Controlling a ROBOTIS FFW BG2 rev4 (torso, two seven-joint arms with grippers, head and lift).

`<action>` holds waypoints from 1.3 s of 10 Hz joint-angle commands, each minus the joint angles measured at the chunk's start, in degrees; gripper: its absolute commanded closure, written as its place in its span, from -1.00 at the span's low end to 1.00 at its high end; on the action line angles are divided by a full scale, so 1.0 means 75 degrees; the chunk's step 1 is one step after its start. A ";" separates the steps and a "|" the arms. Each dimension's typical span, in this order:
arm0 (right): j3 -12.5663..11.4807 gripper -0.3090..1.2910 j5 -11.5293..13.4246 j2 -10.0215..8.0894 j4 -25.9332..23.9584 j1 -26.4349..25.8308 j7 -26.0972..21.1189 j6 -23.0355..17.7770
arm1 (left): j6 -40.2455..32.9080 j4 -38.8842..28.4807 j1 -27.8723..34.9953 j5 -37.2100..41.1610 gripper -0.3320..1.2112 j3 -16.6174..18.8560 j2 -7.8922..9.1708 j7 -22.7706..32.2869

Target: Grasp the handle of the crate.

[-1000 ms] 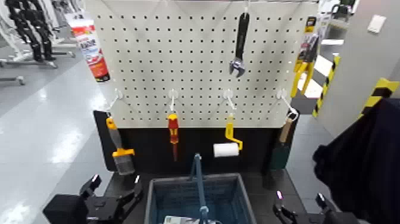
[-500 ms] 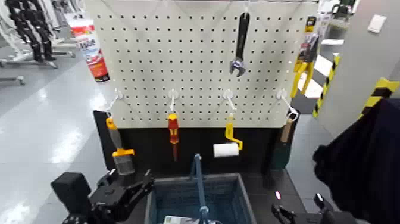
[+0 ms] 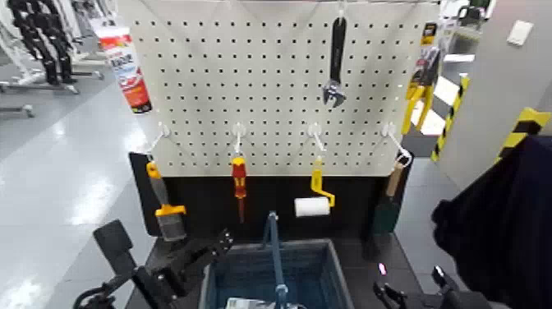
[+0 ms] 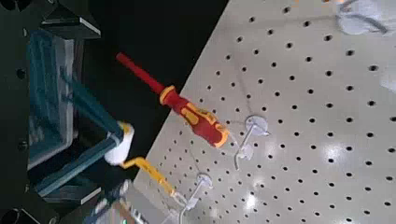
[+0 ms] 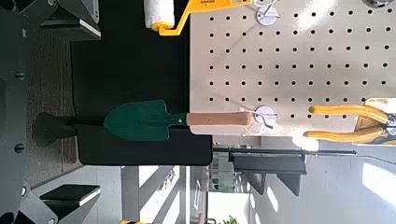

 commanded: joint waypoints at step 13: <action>0.0012 -0.44 -0.0156 -0.0012 0.0076 -0.0035 0.0000 -0.0164 | 0.2025 0.3042 -0.1954 0.4533 -0.22 -0.1489 0.0236 -0.1133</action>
